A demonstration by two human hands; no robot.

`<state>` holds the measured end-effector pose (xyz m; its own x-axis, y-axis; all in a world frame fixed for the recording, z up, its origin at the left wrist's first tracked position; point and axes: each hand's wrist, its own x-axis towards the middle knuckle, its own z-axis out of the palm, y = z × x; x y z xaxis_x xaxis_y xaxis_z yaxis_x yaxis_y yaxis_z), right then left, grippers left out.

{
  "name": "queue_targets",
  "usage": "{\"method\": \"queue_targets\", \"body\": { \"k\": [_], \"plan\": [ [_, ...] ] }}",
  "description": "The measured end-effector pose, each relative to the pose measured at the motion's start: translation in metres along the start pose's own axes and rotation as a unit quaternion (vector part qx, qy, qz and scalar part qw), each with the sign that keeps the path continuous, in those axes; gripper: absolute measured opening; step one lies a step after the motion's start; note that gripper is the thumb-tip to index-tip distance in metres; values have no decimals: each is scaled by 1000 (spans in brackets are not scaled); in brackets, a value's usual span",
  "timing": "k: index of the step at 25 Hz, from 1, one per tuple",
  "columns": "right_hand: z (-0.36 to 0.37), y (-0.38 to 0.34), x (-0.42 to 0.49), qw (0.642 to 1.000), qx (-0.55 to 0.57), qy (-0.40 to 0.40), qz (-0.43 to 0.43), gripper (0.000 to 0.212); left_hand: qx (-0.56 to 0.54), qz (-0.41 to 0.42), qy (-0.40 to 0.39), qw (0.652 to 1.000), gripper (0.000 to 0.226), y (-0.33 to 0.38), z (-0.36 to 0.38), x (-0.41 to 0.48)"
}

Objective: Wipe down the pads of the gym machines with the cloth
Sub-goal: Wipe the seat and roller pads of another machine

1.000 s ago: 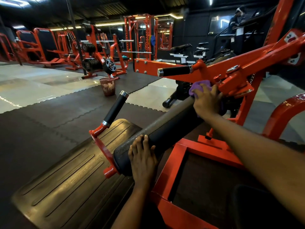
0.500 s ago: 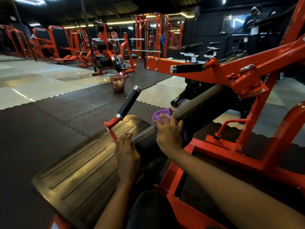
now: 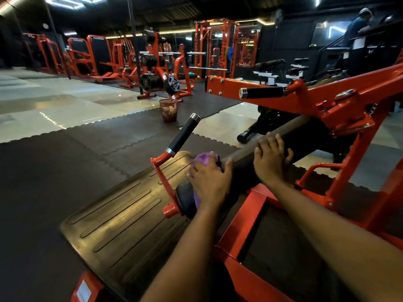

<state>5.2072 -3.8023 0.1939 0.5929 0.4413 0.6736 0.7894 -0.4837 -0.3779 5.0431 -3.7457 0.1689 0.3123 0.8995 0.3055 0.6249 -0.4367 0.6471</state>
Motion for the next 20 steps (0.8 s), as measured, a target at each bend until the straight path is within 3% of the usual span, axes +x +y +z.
{"method": "queue_targets", "body": {
  "k": [2,4,6,11,13,16,20],
  "plan": [
    [7,19,2,996,-63,-17,-53,52,45,-15,18,999,48,14,8,4],
    [11,20,-1,995,-62,-8,-77,51,32,27,63,997,34,-7,7,-3],
    [14,19,-2,997,-45,8,-67,45,35,45,95,994,35,-41,0,-14],
    [16,23,-3,996,-44,7,-72,42,22,-12,147,989,33,-89,-4,-23],
    [15,24,0,996,-43,-1,-78,43,8,-23,153,988,31,-61,0,-14],
    [13,27,1,996,-44,4,-84,43,-17,43,114,992,28,-6,9,-3],
    [15,28,-3,996,-36,10,-82,44,8,110,98,989,35,-19,14,-5]
  ]
}}
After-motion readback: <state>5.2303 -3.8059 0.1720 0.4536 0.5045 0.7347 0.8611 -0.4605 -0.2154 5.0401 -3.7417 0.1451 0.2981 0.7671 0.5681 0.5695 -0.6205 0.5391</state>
